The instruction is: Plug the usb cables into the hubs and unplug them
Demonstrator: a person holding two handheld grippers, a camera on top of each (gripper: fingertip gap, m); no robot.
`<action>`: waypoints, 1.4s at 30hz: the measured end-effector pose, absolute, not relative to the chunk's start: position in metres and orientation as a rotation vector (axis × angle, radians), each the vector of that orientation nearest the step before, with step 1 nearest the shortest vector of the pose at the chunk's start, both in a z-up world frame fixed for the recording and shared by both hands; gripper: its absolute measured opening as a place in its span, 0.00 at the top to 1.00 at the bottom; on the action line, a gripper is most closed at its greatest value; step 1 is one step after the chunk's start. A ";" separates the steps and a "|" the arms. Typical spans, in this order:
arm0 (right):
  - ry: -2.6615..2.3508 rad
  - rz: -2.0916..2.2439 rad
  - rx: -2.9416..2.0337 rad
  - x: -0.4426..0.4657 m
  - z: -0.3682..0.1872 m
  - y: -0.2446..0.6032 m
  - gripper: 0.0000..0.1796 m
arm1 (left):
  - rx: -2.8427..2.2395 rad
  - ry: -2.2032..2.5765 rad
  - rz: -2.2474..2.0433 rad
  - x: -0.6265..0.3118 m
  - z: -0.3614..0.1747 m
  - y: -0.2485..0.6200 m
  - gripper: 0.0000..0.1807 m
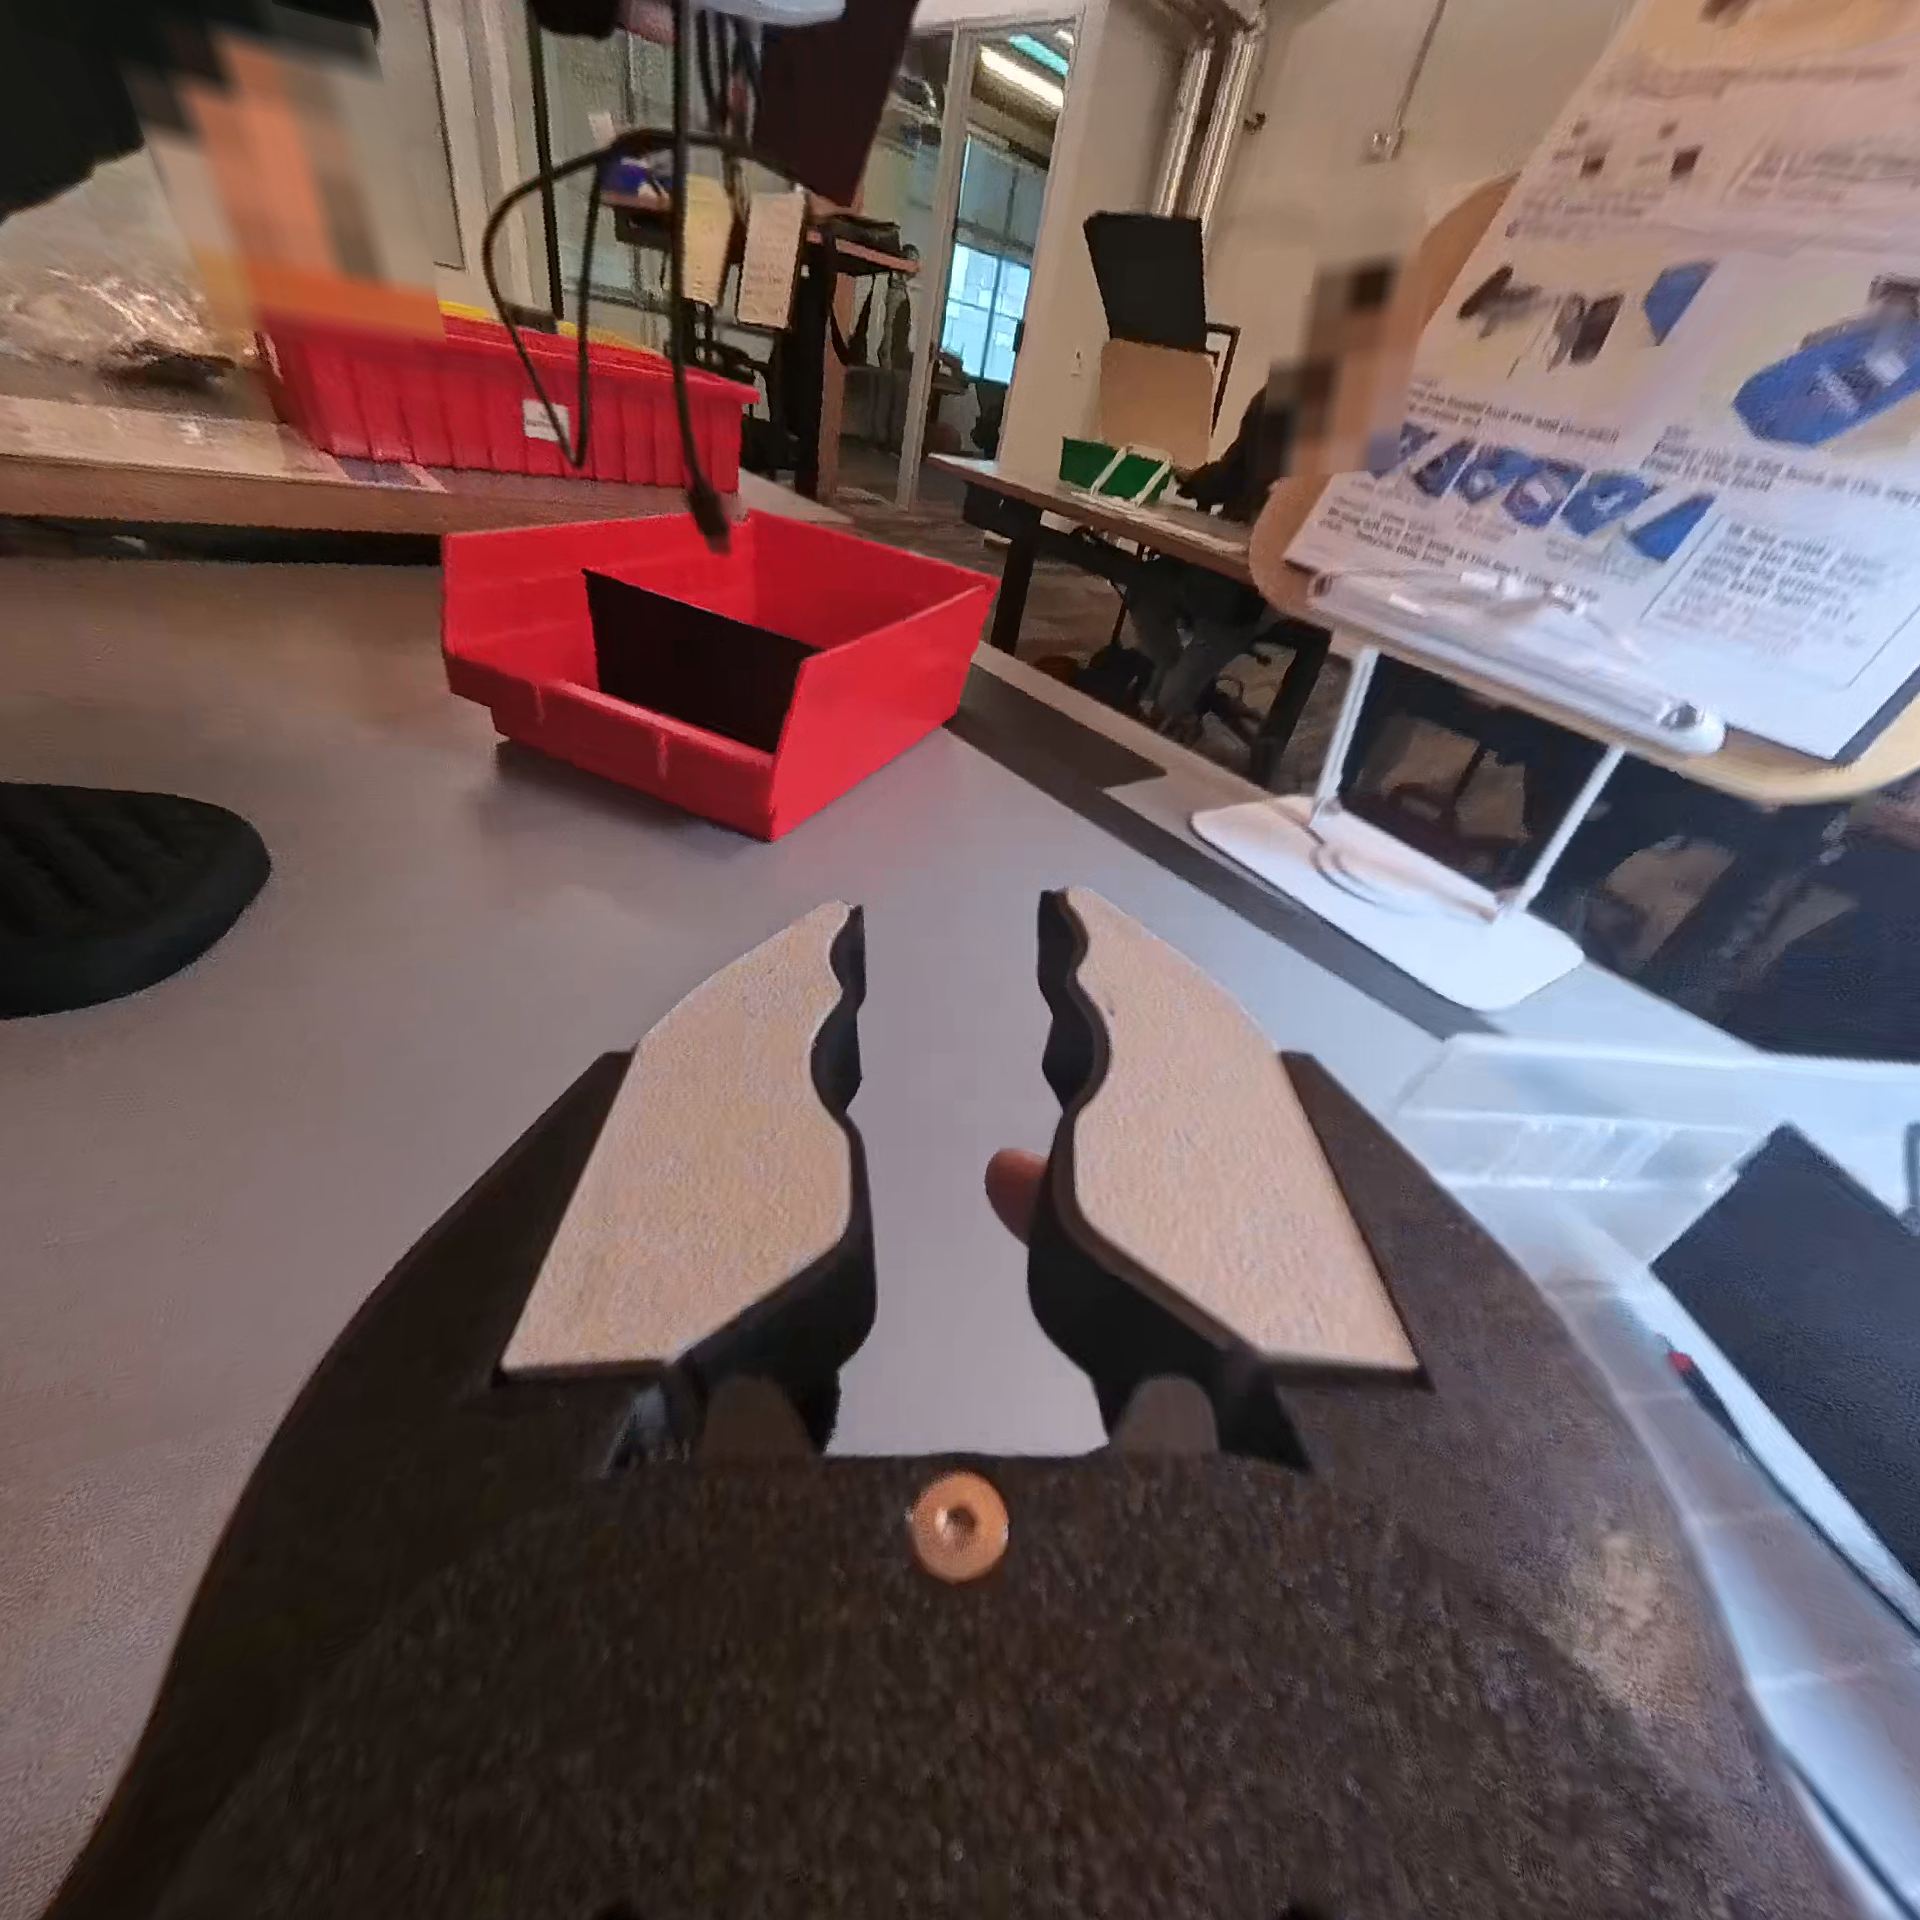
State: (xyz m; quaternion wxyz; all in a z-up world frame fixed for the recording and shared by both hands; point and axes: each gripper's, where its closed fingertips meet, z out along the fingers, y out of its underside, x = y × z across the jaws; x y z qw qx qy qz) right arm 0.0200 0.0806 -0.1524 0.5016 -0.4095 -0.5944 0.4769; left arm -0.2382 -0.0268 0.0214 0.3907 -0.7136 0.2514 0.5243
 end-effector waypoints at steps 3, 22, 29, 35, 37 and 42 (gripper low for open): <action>-1.478 1.202 -0.903 0.015 -0.121 0.058 0.82 | -1.607 0.801 1.357 -0.170 0.031 -0.011 0.86; -1.683 2.553 -1.529 0.020 -0.163 0.003 0.80 | -1.214 1.349 1.233 0.020 -0.163 0.016 0.86; -1.612 2.337 -1.413 0.008 -0.152 0.034 0.83 | -1.373 1.134 1.051 0.013 -0.156 -0.008 0.82; -1.693 1.932 -1.291 0.007 -0.153 0.069 0.84 | -1.651 0.792 0.358 0.001 -0.148 -0.044 0.83; -1.702 1.967 -1.237 0.013 -0.146 0.071 0.84 | -1.623 0.622 0.027 -0.004 -0.120 -0.060 0.81; -1.701 2.340 -0.866 0.043 -0.114 0.044 0.85 | -1.385 0.393 -0.508 -0.044 -0.062 -0.079 0.83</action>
